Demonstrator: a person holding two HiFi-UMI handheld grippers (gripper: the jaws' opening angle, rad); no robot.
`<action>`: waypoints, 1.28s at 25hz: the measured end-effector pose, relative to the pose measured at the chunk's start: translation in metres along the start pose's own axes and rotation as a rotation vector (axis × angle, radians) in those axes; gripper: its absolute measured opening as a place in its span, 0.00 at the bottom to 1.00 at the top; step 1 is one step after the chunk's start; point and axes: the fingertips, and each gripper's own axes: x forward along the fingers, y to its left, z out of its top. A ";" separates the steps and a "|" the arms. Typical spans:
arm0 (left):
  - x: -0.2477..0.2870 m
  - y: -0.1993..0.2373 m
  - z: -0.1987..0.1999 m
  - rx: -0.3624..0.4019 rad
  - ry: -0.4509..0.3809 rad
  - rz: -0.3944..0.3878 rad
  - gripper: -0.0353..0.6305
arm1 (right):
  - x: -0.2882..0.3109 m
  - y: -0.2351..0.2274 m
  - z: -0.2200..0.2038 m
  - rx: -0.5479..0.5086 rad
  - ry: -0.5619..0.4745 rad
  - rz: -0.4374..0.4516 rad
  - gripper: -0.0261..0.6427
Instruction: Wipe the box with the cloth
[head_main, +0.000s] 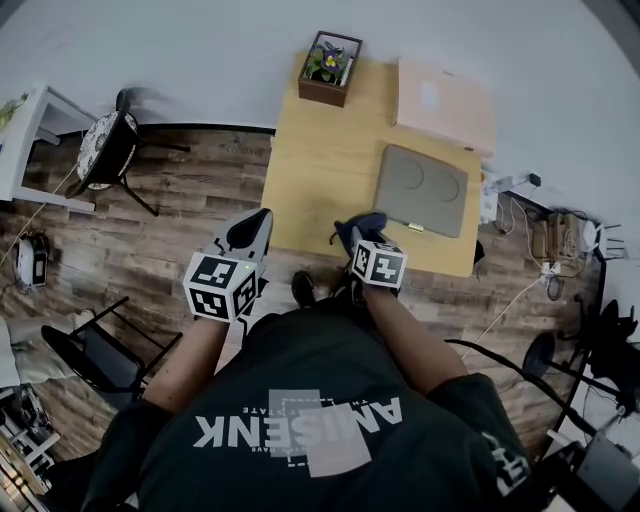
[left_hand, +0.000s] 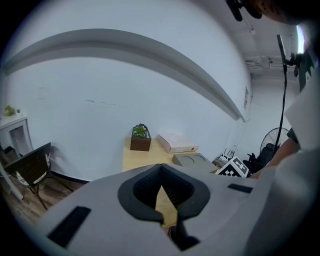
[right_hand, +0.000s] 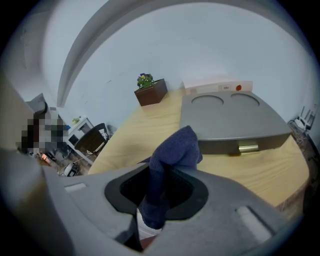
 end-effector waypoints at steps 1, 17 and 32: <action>-0.002 0.002 -0.001 -0.006 -0.003 0.007 0.06 | -0.002 0.007 0.000 -0.017 0.009 0.018 0.16; -0.020 0.032 -0.015 -0.071 0.016 0.094 0.06 | 0.023 0.012 0.029 0.275 -0.049 -0.053 0.16; -0.016 0.050 -0.005 -0.053 0.032 0.137 0.06 | 0.053 -0.012 0.076 0.481 -0.156 -0.173 0.16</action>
